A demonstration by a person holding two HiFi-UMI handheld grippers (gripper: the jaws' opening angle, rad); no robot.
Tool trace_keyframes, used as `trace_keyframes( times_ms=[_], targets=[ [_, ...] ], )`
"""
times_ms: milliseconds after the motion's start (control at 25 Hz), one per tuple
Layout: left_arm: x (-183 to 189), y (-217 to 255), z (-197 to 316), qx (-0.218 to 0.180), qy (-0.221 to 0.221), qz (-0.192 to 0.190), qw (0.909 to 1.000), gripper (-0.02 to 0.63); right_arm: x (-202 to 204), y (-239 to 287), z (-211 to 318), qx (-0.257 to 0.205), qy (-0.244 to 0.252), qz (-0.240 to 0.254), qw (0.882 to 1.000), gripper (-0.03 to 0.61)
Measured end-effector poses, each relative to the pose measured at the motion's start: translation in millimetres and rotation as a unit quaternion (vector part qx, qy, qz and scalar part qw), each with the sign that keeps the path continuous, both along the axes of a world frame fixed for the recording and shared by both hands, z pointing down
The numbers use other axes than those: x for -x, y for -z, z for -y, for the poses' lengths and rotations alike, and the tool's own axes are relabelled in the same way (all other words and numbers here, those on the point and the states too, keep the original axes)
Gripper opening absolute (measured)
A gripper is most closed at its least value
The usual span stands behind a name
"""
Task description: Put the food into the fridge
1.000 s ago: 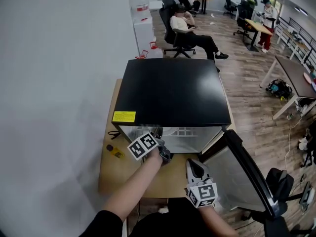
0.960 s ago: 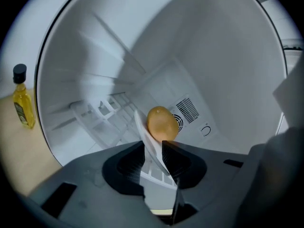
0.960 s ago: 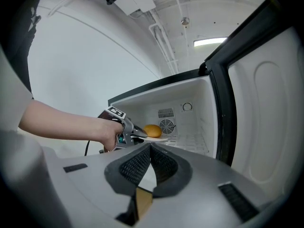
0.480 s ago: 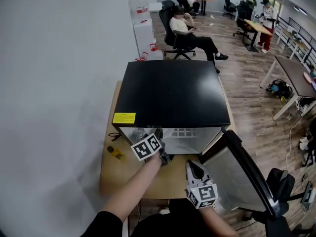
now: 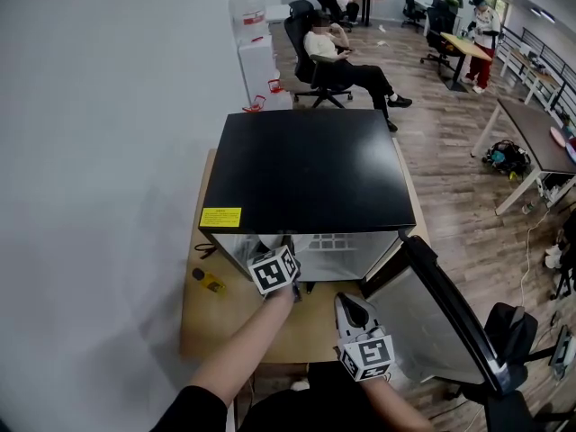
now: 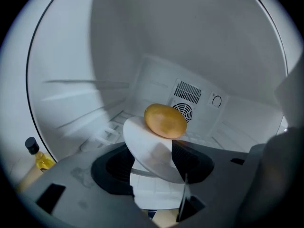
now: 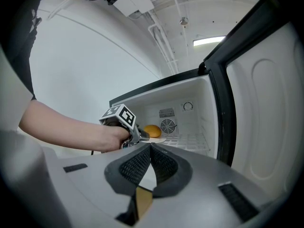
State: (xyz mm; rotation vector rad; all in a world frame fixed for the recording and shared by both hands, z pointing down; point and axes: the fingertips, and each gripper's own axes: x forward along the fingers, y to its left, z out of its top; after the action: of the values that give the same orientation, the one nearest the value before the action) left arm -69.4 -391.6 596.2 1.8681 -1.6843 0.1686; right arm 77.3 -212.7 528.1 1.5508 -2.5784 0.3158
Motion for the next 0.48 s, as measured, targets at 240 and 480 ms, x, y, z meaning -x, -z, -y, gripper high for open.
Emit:
trace_keyframes(
  times_ms=[240,480],
  targets=[
    [3.0,-3.5,-0.9,0.007,0.01,0.037,0.9992,0.242,-2.6,-3.0,-0.3,0.003,0.0,0.0,1.0,0.058],
    [8.3,-0.4,0.1,0.01,0.018,0.068,0.9975,0.259,0.2,-4.0,0.9,0.004,0.005,0.003,1.0,0.058]
  ],
)
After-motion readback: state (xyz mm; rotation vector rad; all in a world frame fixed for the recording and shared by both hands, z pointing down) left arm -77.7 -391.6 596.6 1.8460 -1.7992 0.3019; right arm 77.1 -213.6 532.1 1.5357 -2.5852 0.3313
